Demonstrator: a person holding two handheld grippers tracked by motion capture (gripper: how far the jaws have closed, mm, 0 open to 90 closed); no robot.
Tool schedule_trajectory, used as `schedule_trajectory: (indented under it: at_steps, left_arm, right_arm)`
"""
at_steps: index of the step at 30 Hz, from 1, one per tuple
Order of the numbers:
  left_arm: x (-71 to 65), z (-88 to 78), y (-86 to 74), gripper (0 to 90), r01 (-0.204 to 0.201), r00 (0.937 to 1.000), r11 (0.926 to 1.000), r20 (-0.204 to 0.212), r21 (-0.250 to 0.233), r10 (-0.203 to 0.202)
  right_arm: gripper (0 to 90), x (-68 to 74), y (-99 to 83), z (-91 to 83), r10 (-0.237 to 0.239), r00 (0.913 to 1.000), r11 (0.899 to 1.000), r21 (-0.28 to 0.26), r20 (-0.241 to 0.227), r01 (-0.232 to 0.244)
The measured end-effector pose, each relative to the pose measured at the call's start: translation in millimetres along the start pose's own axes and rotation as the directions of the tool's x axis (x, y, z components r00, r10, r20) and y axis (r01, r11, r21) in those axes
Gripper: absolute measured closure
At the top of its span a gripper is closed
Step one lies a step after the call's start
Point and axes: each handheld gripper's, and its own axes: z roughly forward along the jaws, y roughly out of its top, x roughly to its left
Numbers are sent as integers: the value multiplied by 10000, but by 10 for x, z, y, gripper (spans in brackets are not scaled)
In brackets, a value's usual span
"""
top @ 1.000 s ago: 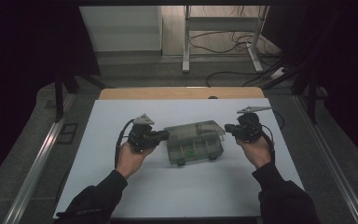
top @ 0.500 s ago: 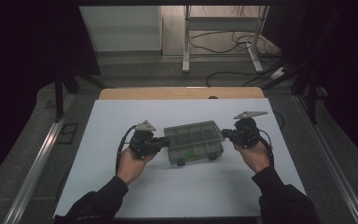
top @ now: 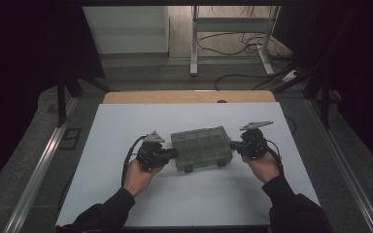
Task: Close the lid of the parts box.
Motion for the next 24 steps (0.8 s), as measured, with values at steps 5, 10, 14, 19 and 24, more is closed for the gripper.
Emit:
schedule_trajectory:
  at_steps: [5,10,14,19,24]
  left_arm:
    - [-8,52,-49,814,50,10000,9998,11,174,-50]
    - [-11,105,-90,810,-46,10000,9995,42,327,44]
    - [-12,131,-110,809,-48,10000,9990,28,447,47]
    - [-37,124,-133,808,-68,10000,9985,49,544,66]
    - [-97,107,-167,808,-148,9997,9980,193,622,137]
  right_arm:
    - [890,-10,-50,51,1,10000,9996,265,-30,0]
    - [892,-9,-84,94,-117,9999,9987,492,-8,117]
    - [896,0,-108,126,-124,9999,9979,629,-25,126]
    - [898,2,-127,170,-217,9998,9966,791,5,216]
    - [898,4,-128,170,-172,9998,9967,793,26,170]
